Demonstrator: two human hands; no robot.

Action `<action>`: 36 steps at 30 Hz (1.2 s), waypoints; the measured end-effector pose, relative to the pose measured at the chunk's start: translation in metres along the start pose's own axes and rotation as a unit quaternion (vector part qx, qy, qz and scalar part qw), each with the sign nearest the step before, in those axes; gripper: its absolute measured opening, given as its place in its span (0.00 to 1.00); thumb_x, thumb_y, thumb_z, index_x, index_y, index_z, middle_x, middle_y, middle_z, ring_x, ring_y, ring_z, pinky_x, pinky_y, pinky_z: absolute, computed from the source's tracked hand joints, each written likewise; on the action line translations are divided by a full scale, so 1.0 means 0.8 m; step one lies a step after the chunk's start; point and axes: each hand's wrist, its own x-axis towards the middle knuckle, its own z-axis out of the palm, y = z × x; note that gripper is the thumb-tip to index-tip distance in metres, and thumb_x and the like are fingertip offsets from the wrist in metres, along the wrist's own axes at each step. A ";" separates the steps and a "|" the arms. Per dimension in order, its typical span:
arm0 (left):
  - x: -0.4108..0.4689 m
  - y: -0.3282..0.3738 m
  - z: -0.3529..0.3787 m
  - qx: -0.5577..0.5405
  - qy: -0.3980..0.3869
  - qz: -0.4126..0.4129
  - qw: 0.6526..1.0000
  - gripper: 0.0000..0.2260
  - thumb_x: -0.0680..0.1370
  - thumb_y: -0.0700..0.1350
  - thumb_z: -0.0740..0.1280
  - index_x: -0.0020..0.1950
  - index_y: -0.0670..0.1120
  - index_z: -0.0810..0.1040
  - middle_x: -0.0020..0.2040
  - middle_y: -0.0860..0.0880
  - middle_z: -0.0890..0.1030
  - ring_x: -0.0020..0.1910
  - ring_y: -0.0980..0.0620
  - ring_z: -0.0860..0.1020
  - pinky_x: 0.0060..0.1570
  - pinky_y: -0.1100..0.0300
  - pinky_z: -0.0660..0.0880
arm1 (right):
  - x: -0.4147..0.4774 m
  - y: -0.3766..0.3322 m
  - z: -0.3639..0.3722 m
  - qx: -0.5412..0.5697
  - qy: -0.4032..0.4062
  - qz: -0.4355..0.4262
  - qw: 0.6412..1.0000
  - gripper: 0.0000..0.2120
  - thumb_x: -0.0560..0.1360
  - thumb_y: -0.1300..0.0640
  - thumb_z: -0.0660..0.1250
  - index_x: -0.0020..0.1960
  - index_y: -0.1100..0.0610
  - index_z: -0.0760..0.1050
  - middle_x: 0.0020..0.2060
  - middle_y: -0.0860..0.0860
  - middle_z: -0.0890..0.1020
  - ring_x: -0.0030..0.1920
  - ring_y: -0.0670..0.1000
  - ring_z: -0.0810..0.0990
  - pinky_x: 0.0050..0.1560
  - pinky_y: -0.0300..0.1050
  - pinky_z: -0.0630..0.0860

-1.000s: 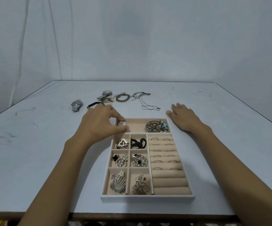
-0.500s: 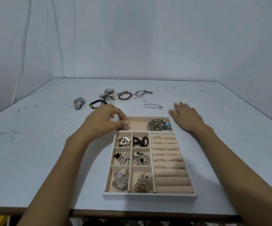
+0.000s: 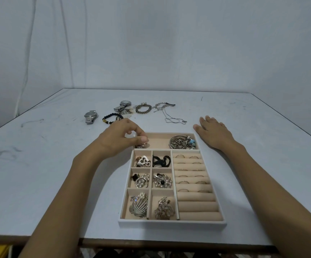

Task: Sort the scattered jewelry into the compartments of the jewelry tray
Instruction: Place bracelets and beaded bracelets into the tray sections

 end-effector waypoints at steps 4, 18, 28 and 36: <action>-0.002 0.002 -0.001 -0.002 -0.005 0.004 1.000 0.06 0.74 0.49 0.71 0.49 0.50 0.83 0.54 0.50 0.76 0.55 0.52 0.73 0.52 0.57 0.71 | 0.000 0.001 0.000 0.000 -0.004 0.001 1.000 0.28 0.81 0.43 0.45 0.75 0.59 0.58 0.75 0.58 0.60 0.75 0.57 0.58 0.74 0.57 0.54; 0.018 -0.058 -0.025 0.028 0.118 -0.082 0.989 0.05 0.78 0.43 0.66 0.50 0.52 0.80 0.55 0.51 0.80 0.50 0.50 0.76 0.53 0.53 0.72 | -0.002 -0.001 -0.003 -0.002 -0.001 0.000 1.000 0.28 0.82 0.43 0.45 0.77 0.58 0.55 0.76 0.58 0.58 0.76 0.57 0.56 0.75 0.55 0.52; 0.043 -0.101 -0.002 0.267 0.204 -0.138 0.932 0.13 0.80 0.48 0.60 0.62 0.51 0.77 0.68 0.45 0.69 0.69 0.44 0.61 0.63 0.48 0.60 | -0.004 -0.003 -0.004 0.000 0.002 0.002 1.000 0.28 0.82 0.44 0.46 0.75 0.59 0.59 0.74 0.59 0.61 0.74 0.58 0.59 0.74 0.56 0.55; 0.043 -0.097 -0.006 0.237 0.217 -0.130 0.938 0.11 0.81 0.44 0.56 0.50 0.42 0.78 0.58 0.42 0.75 0.63 0.41 0.68 0.56 0.47 0.66 | -0.007 -0.006 -0.005 -0.001 0.003 0.003 1.000 0.28 0.82 0.44 0.46 0.77 0.58 0.55 0.77 0.57 0.55 0.77 0.55 0.53 0.75 0.55 0.51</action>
